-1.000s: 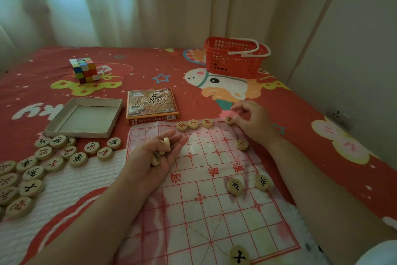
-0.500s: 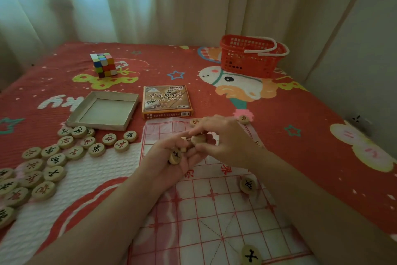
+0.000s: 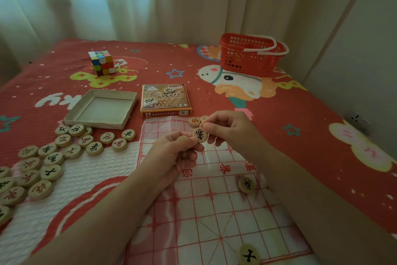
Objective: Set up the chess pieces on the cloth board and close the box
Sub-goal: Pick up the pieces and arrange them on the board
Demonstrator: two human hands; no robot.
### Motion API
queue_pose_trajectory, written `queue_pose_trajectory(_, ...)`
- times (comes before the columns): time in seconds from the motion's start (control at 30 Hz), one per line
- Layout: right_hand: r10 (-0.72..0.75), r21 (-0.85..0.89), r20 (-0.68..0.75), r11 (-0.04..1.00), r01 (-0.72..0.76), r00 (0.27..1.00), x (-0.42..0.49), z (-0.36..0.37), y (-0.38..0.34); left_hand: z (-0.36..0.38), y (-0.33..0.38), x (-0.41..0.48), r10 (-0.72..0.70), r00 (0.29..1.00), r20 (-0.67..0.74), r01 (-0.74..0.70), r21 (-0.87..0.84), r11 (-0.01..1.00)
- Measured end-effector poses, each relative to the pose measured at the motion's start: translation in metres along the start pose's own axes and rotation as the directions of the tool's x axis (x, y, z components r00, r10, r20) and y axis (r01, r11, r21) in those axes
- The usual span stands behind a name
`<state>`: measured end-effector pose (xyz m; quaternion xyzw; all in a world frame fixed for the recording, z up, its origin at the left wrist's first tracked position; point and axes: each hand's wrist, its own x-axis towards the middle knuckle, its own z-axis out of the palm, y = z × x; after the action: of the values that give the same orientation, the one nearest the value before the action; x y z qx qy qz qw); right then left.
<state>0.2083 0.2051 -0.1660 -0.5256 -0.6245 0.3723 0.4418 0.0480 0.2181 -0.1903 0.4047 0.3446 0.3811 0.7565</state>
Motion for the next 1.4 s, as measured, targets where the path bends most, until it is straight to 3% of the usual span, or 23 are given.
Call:
queue_pose_trajectory(0.23,-0.161,-0.198,0.179,0.96,0.195,0.971,0.0,-0.014,-0.003,-0.001,0.003,0.0,-0.007,1.0,-0.017,0.008,0.063,0.998)
queue_pose_trajectory(0.37,-0.287,-0.39,0.221,0.85,0.355,0.932,0.001,-0.011,-0.007,-0.001,0.004,0.001,0.012,1.0,0.023,-0.015,0.12,0.993)
queue_pose_trajectory(0.5,-0.346,-0.455,0.222,0.79,0.41,0.912,-0.003,-0.012,-0.01,0.002,0.006,-0.002,0.042,0.998,0.055,-0.051,0.172,0.984)
queue_pose_trajectory(0.7,-0.36,-0.49,0.159,0.779,0.39,0.919,-0.037,-0.022,-0.005,0.009,-0.001,-0.008,-0.031,0.983,0.181,-0.015,0.243,0.97)
queue_pose_trajectory(0.83,-0.321,-0.514,0.099,0.794,0.325,0.942,-0.061,-0.028,-0.001,0.017,-0.004,-0.014,-0.048,0.963,0.267,-0.062,0.388,0.92)
queue_pose_trajectory(1.03,-0.357,-0.545,0.081,0.766,0.341,0.931,-0.087,-0.022,0.0,0.026,-0.008,-0.025,-0.085,0.948,0.305,-0.062,0.439,0.896)
queue_pose_trajectory(1.4,-0.351,-0.448,0.059,0.828,0.338,0.935,-0.111,-0.024,0.005,0.031,-0.012,-0.035,-0.167,0.922,0.349,-0.048,0.531,0.846)
